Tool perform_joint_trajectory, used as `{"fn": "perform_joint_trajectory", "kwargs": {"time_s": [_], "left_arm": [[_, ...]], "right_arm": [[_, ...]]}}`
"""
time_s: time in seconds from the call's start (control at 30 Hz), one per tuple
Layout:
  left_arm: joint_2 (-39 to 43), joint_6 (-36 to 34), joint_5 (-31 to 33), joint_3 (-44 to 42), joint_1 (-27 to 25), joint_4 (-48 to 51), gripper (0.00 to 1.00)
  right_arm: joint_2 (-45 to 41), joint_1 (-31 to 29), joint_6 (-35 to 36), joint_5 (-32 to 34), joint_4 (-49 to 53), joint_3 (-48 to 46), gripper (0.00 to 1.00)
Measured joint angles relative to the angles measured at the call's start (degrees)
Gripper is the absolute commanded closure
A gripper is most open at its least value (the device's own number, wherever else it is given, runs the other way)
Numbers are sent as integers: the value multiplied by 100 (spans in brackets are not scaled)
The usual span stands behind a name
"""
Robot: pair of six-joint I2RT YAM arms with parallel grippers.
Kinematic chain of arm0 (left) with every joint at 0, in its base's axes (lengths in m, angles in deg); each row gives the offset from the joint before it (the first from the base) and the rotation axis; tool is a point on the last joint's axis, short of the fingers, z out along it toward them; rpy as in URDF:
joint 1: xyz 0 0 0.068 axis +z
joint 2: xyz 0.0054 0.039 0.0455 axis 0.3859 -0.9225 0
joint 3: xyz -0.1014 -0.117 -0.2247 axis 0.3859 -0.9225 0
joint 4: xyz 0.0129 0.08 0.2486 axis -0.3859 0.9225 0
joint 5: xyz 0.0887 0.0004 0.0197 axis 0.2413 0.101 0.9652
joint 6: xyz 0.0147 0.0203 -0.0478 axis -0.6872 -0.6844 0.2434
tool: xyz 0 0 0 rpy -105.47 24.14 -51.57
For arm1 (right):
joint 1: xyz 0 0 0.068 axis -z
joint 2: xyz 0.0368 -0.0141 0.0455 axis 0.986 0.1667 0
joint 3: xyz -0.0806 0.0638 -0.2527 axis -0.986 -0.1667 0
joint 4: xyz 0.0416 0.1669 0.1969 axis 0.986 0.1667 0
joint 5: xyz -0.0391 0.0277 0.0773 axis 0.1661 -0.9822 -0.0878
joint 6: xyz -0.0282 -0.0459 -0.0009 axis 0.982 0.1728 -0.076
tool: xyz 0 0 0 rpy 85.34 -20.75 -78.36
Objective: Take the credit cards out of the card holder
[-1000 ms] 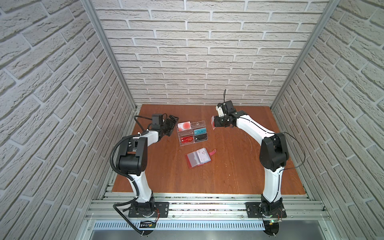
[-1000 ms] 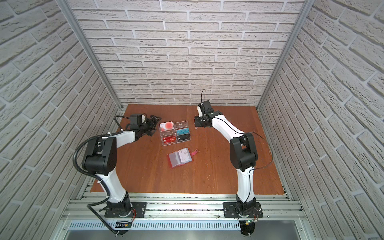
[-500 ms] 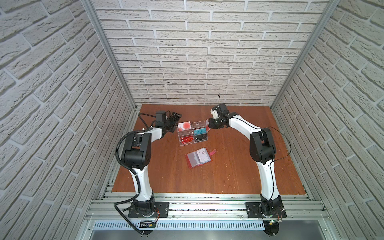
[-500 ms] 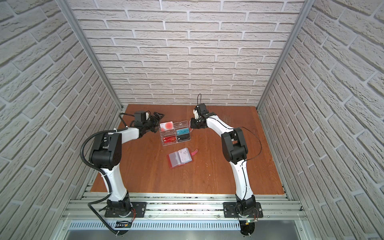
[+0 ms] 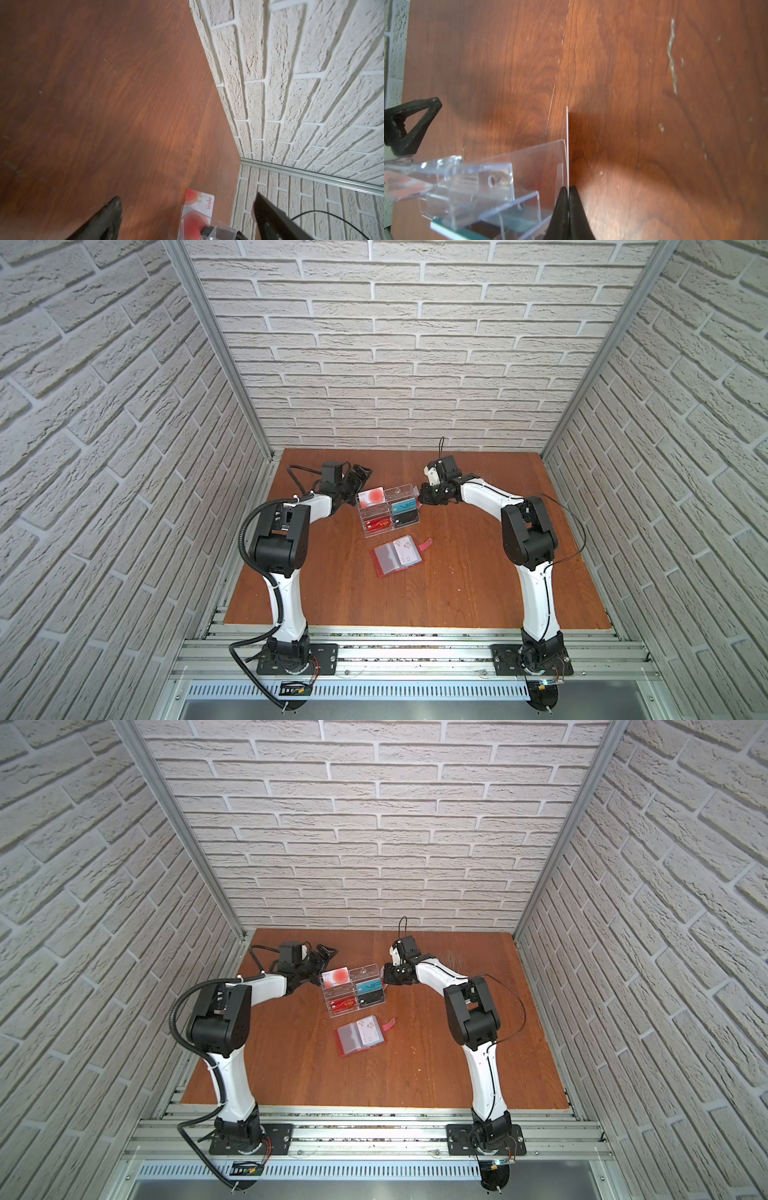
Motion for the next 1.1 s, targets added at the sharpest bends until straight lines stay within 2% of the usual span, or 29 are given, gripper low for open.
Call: {"fn": "perform_joint_trajectory", "kwargs": {"time_s": [0.27, 0.63, 1.1], "left_arm": [[0, 4, 13, 105, -149, 7, 2], [-42, 13, 13, 186, -210, 13, 2], [-507, 46, 17, 1113, -682, 168, 2]], "right_arm": [[-595, -2, -256, -17, -260, -776, 94], [-1300, -22, -459, 17, -232, -1375, 94], [-2249, -66, -542, 212, 9, -2164, 94]]}}
